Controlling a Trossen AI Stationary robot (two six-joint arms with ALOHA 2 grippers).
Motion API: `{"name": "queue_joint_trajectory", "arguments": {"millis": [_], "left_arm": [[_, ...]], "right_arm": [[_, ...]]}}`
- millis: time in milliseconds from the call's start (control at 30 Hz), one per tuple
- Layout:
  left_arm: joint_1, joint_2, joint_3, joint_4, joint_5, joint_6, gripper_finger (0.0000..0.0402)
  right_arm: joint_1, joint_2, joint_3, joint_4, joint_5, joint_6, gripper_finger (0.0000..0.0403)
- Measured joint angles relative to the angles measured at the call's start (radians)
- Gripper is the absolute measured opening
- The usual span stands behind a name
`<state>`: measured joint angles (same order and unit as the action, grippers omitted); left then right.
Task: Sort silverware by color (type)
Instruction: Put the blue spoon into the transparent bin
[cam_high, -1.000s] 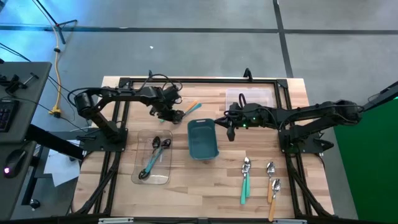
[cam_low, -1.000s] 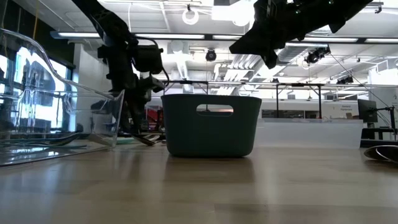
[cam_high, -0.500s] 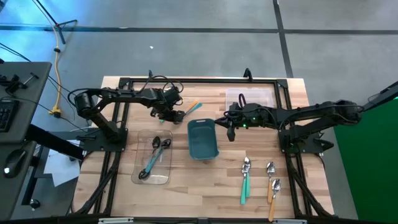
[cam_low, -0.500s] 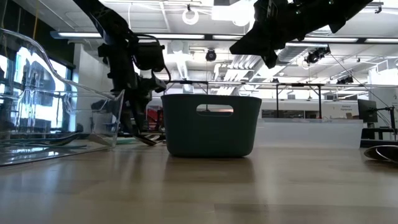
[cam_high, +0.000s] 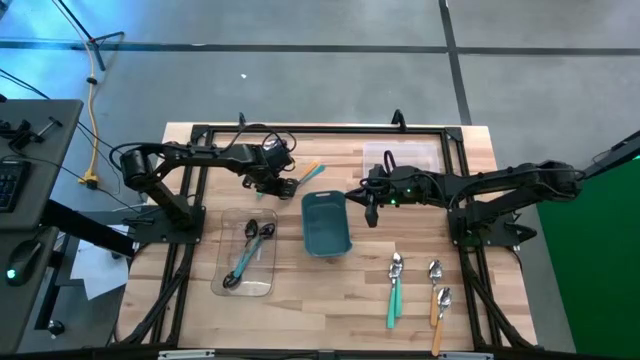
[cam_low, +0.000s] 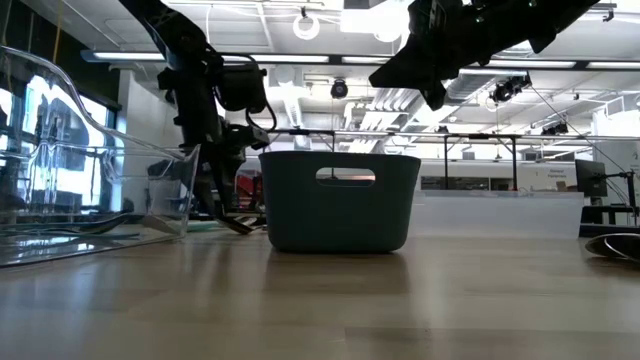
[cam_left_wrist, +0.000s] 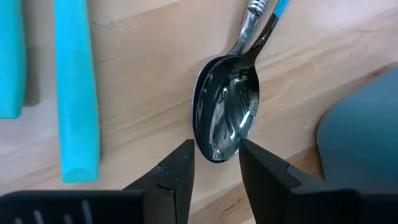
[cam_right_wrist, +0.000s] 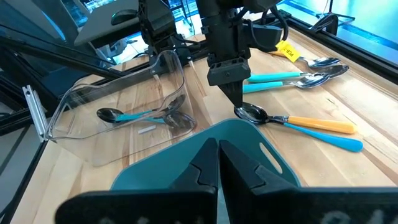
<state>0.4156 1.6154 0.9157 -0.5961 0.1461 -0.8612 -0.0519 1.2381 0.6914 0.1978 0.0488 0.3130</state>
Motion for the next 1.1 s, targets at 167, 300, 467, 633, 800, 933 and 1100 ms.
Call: {"name": "queue_joint_trajectory", "arguments": {"millis": [167,300,467,633,800,933,1100], "left_arm": [[-0.002,0.001,0.000,0.001,-0.003,-0.001,0.0103],[-0.014,0.001,0.000,0.015,-0.021,-0.002,0.0087],[-0.039,0.034,0.000,0.033,-0.029,-0.020,0.0077],[-0.051,0.066,-0.001,0.048,-0.027,-0.029,0.0076],[-0.050,0.067,-0.001,0.104,-0.027,-0.037,0.0076],[-0.049,0.067,-0.001,0.123,-0.027,-0.045,0.0076],[-0.049,0.067,-0.001,0.132,-0.027,-0.044,0.0076]], "right_arm": [[0.000,0.000,0.000,0.000,0.000,0.000,0.0000],[0.000,0.000,0.000,0.000,0.000,0.000,0.0000],[0.000,0.000,0.000,0.000,0.014,0.000,0.0000],[0.000,0.000,0.000,0.000,0.014,0.000,0.0000],[0.000,0.000,0.000,0.001,0.015,0.000,0.0000],[0.000,0.000,0.000,0.000,0.015,0.003,0.0000],[0.000,0.000,0.000,0.001,0.015,0.003,0.0000]]}}
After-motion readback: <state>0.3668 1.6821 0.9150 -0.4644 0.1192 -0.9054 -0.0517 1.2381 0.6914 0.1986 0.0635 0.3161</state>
